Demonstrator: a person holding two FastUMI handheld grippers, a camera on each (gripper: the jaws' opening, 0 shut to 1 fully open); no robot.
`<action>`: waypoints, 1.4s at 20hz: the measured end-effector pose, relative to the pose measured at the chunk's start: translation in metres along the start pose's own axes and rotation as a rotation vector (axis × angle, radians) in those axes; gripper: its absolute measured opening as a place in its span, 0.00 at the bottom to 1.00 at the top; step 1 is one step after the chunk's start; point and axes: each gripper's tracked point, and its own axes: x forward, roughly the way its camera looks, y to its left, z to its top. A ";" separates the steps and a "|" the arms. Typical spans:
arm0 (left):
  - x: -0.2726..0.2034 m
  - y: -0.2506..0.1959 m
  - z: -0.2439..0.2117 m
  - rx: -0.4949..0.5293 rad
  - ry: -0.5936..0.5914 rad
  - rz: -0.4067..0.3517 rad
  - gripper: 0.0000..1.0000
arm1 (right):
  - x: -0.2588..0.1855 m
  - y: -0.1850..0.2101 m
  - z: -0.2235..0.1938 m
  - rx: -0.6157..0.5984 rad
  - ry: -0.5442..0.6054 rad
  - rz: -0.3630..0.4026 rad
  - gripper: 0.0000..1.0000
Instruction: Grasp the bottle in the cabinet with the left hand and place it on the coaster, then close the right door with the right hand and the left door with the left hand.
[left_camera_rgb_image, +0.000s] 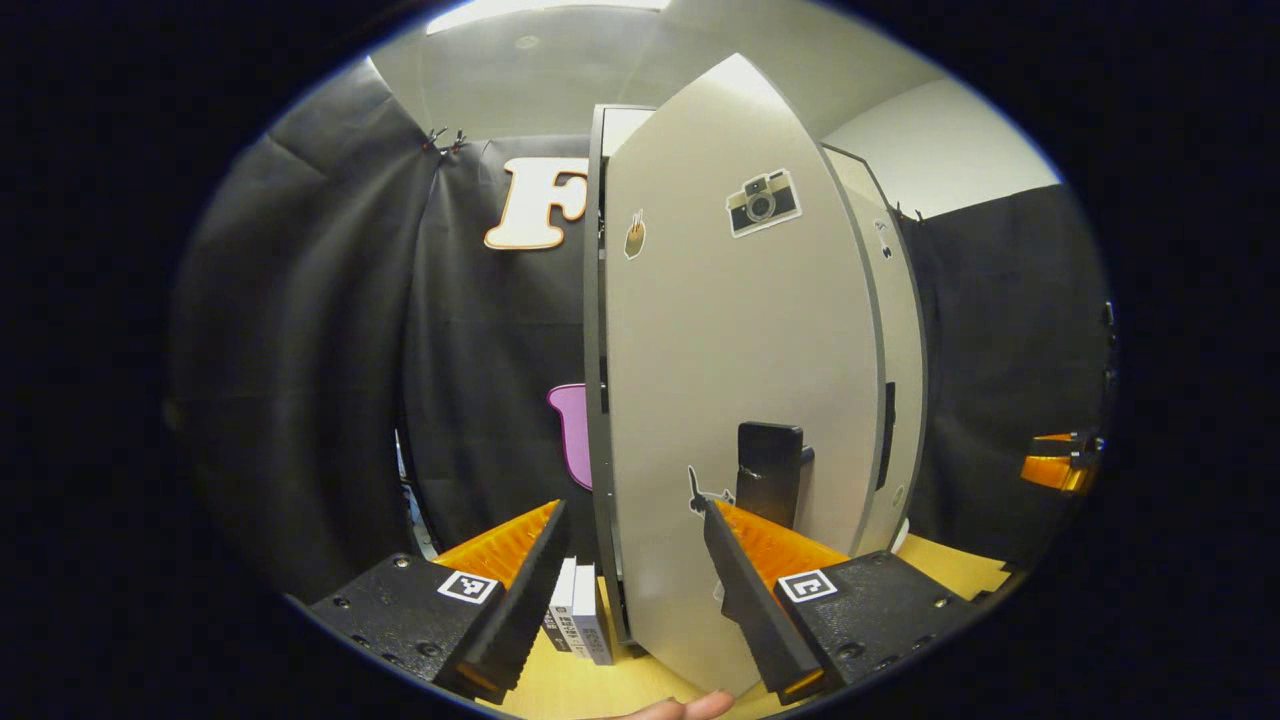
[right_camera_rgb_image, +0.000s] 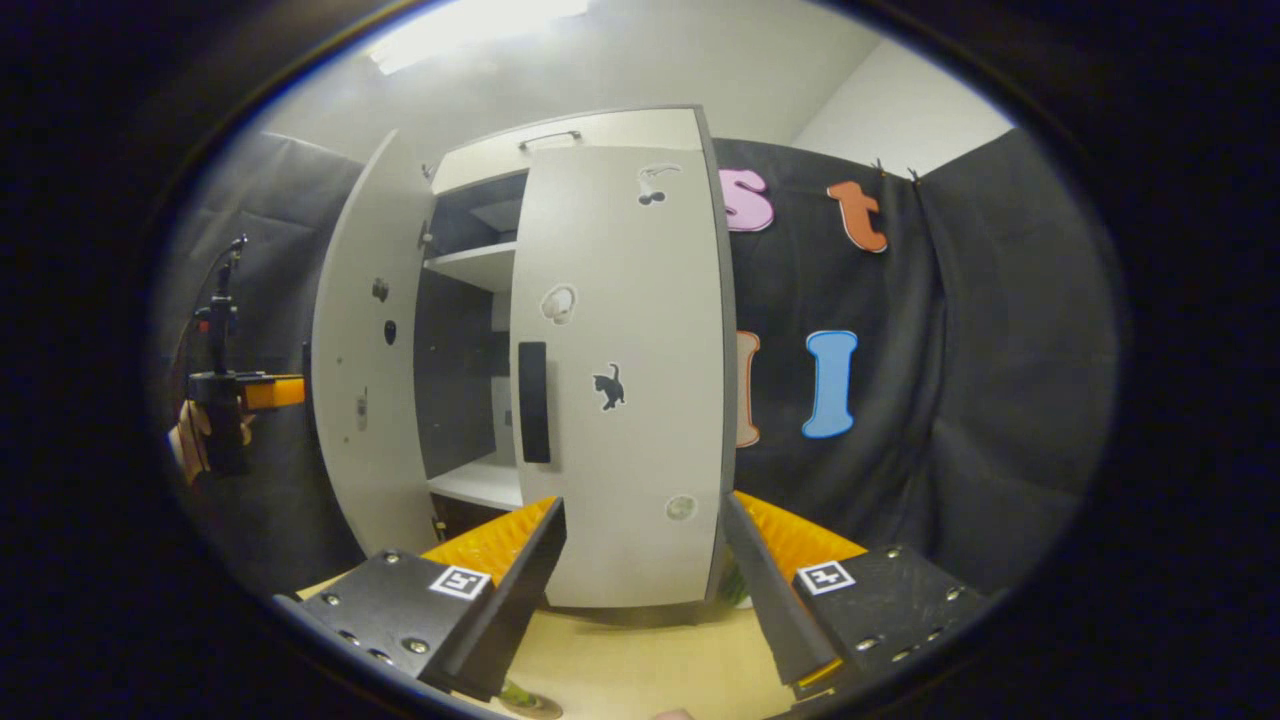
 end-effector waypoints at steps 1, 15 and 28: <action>0.003 0.000 -0.004 -0.003 0.012 0.008 0.87 | -0.006 -0.007 0.001 0.000 -0.004 -0.013 0.96; 0.021 -0.075 -0.011 -0.002 -0.021 -0.001 0.91 | -0.058 -0.031 -0.006 -0.046 0.001 -0.039 0.96; -0.006 -0.092 -0.015 0.032 0.021 -0.002 0.91 | -0.059 -0.028 -0.001 -0.037 -0.008 0.009 0.96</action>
